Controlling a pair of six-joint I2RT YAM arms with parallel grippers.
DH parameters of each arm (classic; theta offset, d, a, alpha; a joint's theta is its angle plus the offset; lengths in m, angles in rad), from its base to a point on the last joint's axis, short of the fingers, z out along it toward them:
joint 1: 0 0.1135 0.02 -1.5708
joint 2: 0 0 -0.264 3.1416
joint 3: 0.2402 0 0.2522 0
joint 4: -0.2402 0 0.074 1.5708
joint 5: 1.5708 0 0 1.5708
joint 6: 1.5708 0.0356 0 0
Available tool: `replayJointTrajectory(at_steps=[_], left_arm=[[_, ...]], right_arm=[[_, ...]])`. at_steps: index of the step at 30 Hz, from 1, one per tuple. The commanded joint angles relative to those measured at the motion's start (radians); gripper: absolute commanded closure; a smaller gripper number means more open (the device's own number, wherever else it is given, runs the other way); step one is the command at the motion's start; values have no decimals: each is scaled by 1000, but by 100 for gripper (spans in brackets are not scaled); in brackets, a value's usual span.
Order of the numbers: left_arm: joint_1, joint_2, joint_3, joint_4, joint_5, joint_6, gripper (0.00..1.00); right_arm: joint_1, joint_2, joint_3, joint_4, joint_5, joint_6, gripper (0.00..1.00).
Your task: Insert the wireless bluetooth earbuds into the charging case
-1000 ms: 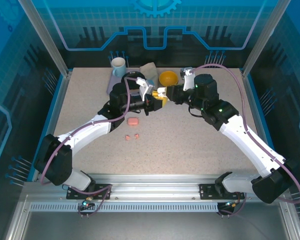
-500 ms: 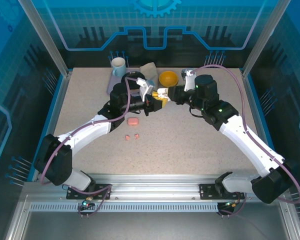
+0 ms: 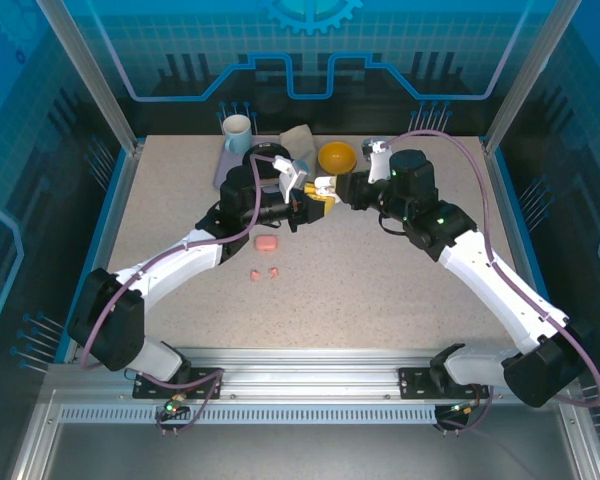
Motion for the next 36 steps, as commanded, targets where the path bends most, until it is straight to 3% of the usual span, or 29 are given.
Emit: replayJointTrajectory(at_steps=[1,24,36], left_arm=[[-8,-7,25,33,18,14,100],[-7,-5,24,56,-10,16,100],[-7,-1,8,73,-7,8,100]], right_arm=[[9,0,-3,21,-27,-9,72],[120,-19,-32,-5,32,-146,71],[135,-16,0,-9,50,-143,60]])
